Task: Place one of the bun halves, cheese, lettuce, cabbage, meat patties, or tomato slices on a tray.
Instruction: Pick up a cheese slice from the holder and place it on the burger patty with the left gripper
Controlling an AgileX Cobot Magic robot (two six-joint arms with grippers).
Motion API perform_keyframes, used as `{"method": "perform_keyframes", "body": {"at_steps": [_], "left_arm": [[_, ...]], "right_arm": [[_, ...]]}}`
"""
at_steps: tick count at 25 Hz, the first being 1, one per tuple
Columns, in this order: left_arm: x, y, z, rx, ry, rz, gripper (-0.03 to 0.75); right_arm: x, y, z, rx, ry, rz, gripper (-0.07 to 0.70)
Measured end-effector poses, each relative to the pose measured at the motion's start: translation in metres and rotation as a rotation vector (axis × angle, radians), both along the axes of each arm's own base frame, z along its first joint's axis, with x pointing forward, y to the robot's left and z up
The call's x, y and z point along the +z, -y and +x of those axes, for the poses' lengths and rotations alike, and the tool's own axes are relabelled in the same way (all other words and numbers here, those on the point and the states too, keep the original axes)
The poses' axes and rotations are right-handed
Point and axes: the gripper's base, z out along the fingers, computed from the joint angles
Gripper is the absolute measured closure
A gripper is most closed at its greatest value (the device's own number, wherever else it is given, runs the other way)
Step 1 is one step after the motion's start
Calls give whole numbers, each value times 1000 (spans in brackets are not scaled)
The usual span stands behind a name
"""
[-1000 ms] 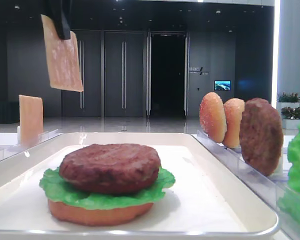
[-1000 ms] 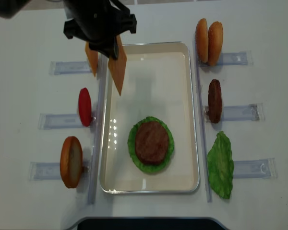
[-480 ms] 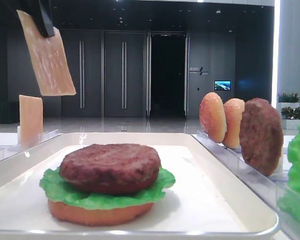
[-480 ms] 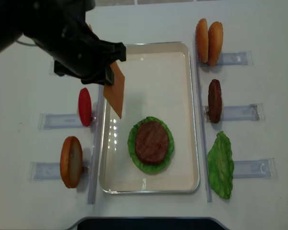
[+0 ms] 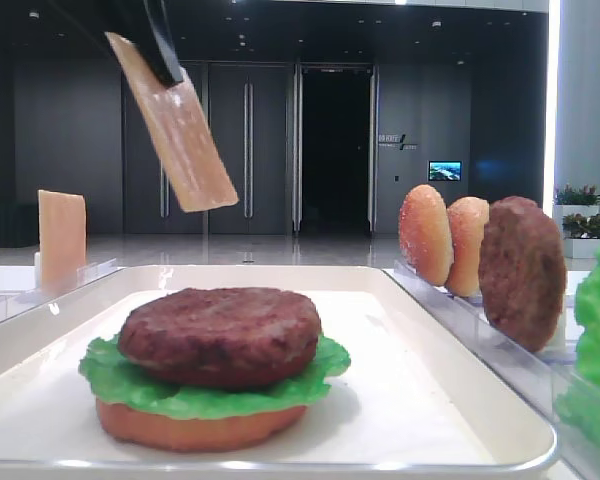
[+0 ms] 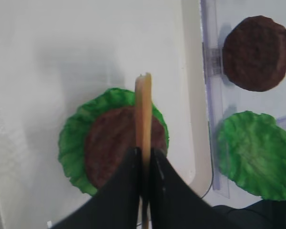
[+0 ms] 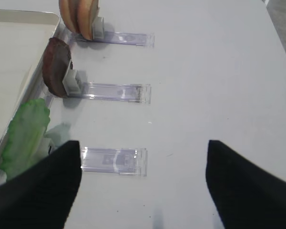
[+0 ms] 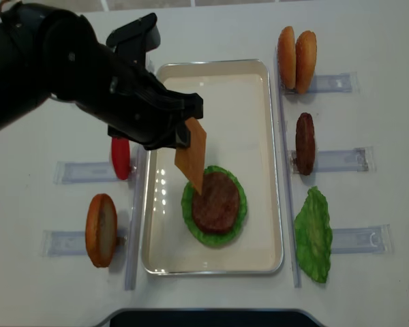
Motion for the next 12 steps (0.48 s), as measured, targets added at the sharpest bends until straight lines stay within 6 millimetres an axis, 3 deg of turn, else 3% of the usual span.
{"method": "perform_keyframes", "body": {"at_steps": [12], "left_arm": [[-20,29,-4,-81,-47,-40,694]], "right_arm": [[0,0,0,0,0,0,90]]}}
